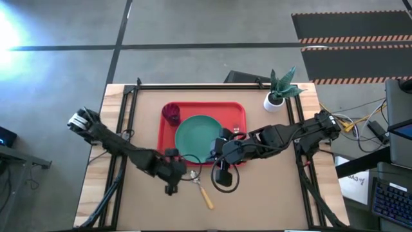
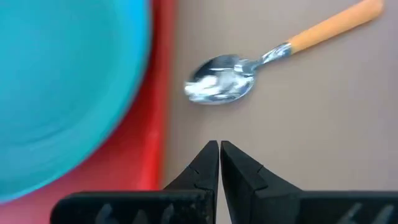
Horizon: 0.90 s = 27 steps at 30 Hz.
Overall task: Pick and place plate/cup/fork/spoon on tray
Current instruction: Put the orange spoon to the left side of the orange fork on the orange tray
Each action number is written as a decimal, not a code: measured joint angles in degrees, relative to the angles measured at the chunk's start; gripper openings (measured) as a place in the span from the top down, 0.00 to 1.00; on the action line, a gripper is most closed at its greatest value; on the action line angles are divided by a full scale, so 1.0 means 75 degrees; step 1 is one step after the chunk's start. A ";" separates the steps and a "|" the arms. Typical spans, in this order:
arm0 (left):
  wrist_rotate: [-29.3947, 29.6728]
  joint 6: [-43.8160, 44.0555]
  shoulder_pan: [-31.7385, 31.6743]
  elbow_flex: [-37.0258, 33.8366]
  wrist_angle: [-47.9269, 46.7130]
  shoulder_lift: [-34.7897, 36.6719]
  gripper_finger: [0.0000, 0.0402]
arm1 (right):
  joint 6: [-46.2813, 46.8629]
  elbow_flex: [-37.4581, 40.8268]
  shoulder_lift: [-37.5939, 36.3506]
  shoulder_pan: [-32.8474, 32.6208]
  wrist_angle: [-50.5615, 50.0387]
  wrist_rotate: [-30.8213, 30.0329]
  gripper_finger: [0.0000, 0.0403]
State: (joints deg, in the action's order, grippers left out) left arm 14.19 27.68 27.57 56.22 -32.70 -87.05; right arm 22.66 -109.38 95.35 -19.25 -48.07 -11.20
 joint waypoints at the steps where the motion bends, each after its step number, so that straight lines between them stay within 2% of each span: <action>1: 0.0180 0.0000 0.0052 0.0258 -0.0627 0.0184 1.00 | 0.0025 0.0000 0.0000 0.0000 -0.0059 0.0096 0.98; 6: 0.1780 0.0056 0.0461 0.1623 -0.2633 0.1261 1.00 | 0.0695 -0.0003 0.0019 0.0003 -0.0534 0.0790 0.98; 10: 0.3218 -0.0139 0.0801 0.2340 -0.3523 0.2120 1.00 | 0.1176 -0.0006 0.0273 0.0000 -0.0385 0.0895 0.98; 12: 0.3582 -0.0360 0.0905 0.2492 -0.3833 0.2564 1.00 | 0.1483 -0.0006 0.0508 0.0003 -0.0121 0.0896 0.98; 16: 0.3711 -0.0890 0.1005 0.2468 -0.4264 0.3324 1.00 | 0.2382 -0.0006 0.1111 0.0068 0.0627 0.0928 0.98; 20: 0.3705 -0.1182 0.1078 0.2464 -0.4925 0.3815 1.00 | 0.3674 -0.0037 0.1624 0.0106 0.0672 0.1016 0.98; 27: 0.3550 -0.1209 0.1090 0.2458 -0.5828 0.4227 1.00 | 0.5778 -0.0371 0.2421 -0.0080 0.0679 0.1927 0.98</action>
State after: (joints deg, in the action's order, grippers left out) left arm 40.82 18.61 35.75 74.65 -76.41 -55.34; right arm 66.00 -112.17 113.50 -19.84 -42.98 3.25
